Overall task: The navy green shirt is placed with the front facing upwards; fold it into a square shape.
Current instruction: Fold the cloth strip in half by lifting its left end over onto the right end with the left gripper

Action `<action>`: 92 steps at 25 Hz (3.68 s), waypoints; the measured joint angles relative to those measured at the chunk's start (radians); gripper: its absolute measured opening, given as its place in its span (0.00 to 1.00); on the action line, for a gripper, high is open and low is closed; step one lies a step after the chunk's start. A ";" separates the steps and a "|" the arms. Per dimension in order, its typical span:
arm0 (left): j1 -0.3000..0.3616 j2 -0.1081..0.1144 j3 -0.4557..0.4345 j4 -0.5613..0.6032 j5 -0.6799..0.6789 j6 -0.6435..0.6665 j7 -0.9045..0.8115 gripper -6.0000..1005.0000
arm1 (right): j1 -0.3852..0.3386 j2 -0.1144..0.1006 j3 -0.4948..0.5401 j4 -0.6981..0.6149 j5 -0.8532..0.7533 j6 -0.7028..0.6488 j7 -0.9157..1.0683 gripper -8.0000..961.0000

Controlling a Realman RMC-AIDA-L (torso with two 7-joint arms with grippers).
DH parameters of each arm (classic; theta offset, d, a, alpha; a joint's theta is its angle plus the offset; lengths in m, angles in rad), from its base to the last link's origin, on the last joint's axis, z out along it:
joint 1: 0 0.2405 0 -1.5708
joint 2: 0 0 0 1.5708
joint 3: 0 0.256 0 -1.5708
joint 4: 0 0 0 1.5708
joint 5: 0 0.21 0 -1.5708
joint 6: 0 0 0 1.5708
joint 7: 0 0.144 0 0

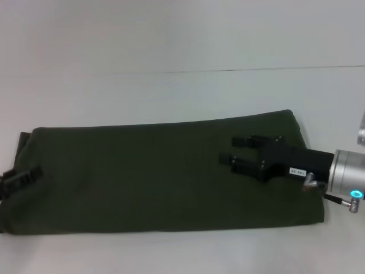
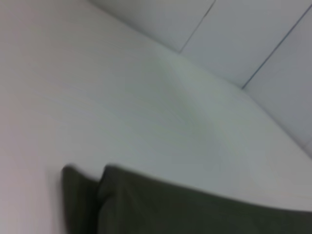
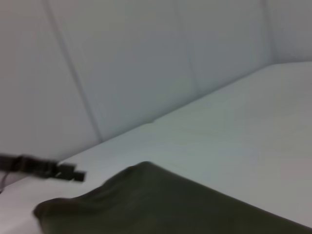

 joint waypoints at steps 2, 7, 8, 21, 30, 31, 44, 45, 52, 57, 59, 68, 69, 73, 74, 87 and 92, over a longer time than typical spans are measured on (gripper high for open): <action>-0.003 0.001 -0.002 0.013 -0.004 0.012 -0.006 0.93 | 0.004 0.000 -0.016 0.003 0.000 -0.023 -0.024 0.67; -0.024 0.008 0.011 0.110 0.026 0.006 -0.142 0.93 | 0.011 0.002 -0.026 0.007 0.001 -0.043 -0.047 0.67; -0.027 0.010 0.013 0.126 0.040 0.005 -0.170 0.93 | 0.012 0.002 -0.026 0.010 0.001 -0.042 -0.049 0.67; -0.104 0.028 0.145 0.210 0.248 -0.006 -0.461 0.93 | 0.019 -0.001 -0.116 0.006 0.001 -0.043 -0.078 0.69; -0.119 0.023 0.209 0.204 0.274 -0.103 -0.491 0.93 | 0.015 -0.002 -0.116 0.008 0.002 -0.037 -0.077 0.69; -0.120 0.023 0.209 0.204 0.285 -0.109 -0.493 0.93 | 0.015 -0.002 -0.114 0.009 0.002 -0.036 -0.075 0.69; -0.118 0.022 0.211 0.179 0.325 -0.154 -0.495 0.93 | 0.018 0.002 -0.108 0.016 0.002 -0.015 -0.059 0.69; -0.118 0.022 0.211 0.175 0.327 -0.158 -0.494 0.93 | 0.018 0.002 -0.108 0.016 0.002 -0.015 -0.056 0.69; -0.121 0.023 0.219 0.158 0.328 -0.167 -0.490 0.93 | 0.018 0.002 -0.107 0.015 0.004 -0.016 -0.055 0.69; -0.122 0.023 0.221 0.161 0.328 -0.174 -0.490 0.93 | 0.018 0.002 -0.107 0.015 0.005 -0.015 -0.054 0.68; -0.122 0.022 0.221 0.166 0.327 -0.177 -0.490 0.93 | 0.018 0.002 -0.107 0.015 0.006 -0.015 -0.054 0.68; -0.122 0.022 0.223 0.164 0.326 -0.183 -0.488 0.93 | 0.013 0.000 -0.107 0.012 0.017 -0.015 -0.039 0.68; -0.122 0.022 0.223 0.164 0.326 -0.183 -0.488 0.93 | 0.013 0.000 -0.107 0.012 0.017 -0.015 -0.038 0.68; -0.122 0.021 0.227 0.161 0.327 -0.180 -0.493 0.93 | 0.014 0.000 -0.107 0.011 0.017 -0.015 -0.038 0.68; -0.121 0.020 0.227 0.160 0.327 -0.179 -0.494 0.93 | 0.015 0.000 -0.107 0.011 0.017 -0.015 -0.038 0.68; -0.131 0.020 0.251 0.142 0.325 -0.147 -0.508 0.89 | 0.015 0.000 -0.107 0.010 0.017 -0.015 -0.033 0.68; -0.146 0.023 0.258 0.126 0.326 -0.142 -0.518 0.85 | 0.014 0.000 -0.107 0.008 0.017 -0.015 -0.030 0.68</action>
